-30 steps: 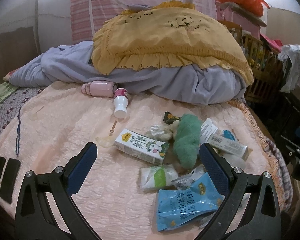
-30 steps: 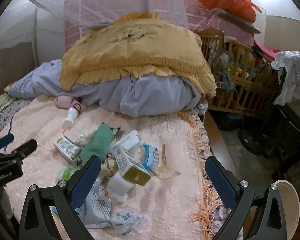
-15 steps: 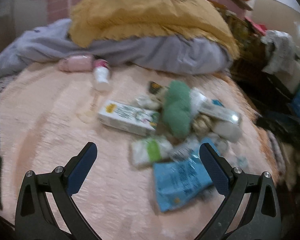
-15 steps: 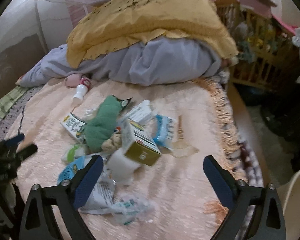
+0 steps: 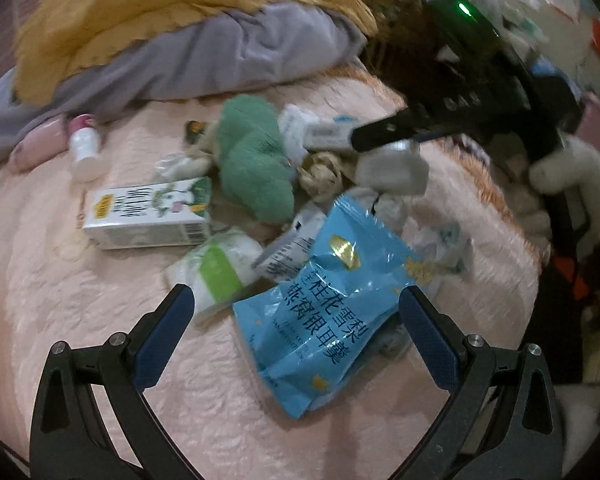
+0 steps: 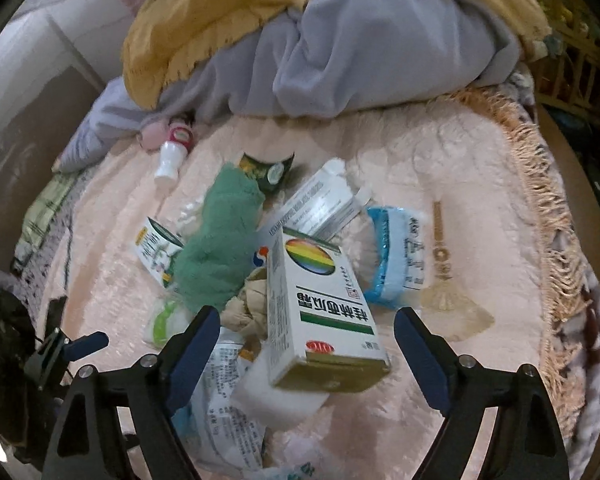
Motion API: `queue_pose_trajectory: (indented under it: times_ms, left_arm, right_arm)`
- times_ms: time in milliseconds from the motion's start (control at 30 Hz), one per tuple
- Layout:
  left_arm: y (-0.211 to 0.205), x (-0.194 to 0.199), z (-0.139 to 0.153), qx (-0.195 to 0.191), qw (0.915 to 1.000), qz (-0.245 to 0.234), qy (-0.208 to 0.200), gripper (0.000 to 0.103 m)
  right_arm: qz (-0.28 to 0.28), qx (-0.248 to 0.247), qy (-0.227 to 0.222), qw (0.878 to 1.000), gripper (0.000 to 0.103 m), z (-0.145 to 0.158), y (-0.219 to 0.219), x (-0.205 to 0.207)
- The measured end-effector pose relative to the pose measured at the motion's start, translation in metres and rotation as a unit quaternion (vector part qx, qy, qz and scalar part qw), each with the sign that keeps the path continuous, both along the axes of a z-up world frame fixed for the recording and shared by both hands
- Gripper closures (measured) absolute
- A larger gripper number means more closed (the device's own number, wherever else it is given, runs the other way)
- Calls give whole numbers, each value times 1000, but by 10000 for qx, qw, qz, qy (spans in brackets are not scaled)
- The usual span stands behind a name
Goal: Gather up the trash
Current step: 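Grasp the blue snack bag with the left tool while the right tool grasps the white medicine box, then carry both items to the white bucket and open both tools to drop them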
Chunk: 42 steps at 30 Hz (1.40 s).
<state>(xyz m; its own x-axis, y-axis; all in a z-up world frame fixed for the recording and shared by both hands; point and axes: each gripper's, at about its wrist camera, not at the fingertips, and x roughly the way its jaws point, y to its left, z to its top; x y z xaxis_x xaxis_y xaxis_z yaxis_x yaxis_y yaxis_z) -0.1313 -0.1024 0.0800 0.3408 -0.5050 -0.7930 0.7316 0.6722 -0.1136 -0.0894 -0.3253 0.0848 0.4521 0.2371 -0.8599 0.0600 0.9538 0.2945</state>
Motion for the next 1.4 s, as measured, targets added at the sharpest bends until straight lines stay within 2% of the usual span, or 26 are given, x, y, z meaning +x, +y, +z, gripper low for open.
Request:
queue_pose_trajectory:
  times_ms: [67,133,167,200,233,267,300,400,567,767,833,1033,1233,1400]
  left_arm:
    - [-5,2,-8,103,9998,-115,97,2]
    - [-9,3,-14,106,9994,-229,242,19]
    - [-10,3,-16,121,9990,-266,326,35]
    - [-10,3,-18,127,9988,-283,383,42]
    - [-10,2,-18,131,9988,-266,386,44]
    - [-10,1,-17,121,9989,-260,367,53]
    - [-9,-1,-16,107,9990,-250,364,58]
    - [-1,-3,-5,-157,9987,-129,467,61]
    - [7,-9,22,-391,9986,61,350,63]
    - [-15,-24,53,-542,9983,-46,197,63]
    - [-33,-28,61,-584,9980,-156,174,63]
    - [-104,-38,75,-736,9952,-546,341,63]
    - [-189,-58,77,-806,9892,-1079,582,63]
    - [-259,-80,73,-801,9823,-1452,874,63]
  right_arm:
    - [16,9,107,9999,23,-9,2,6]
    - [-17,80,190,9998,37,-16,2,10]
    - [-38,135,198,9997,49,-18,1,9]
    - [-59,183,181,9997,49,-19,1,8]
    - [-81,164,126,9998,49,-18,1,6]
    - [-76,108,69,9999,49,-15,2,3]
    - [-66,39,-5,10000,49,-11,2,-1]
    - [-11,-197,-269,9994,49,9,3,-16]
    - [33,-451,-653,9968,49,45,1,-43]
    - [-2,-991,-883,9911,49,75,-9,-83]
    - [-101,-1232,-928,9880,49,81,-19,-98]
    - [-715,-1439,-881,9831,49,85,-81,-147]
    - [-1492,-1855,-541,9697,49,73,-158,-203]
    - [-2053,-1945,-223,9589,49,56,-216,-250]
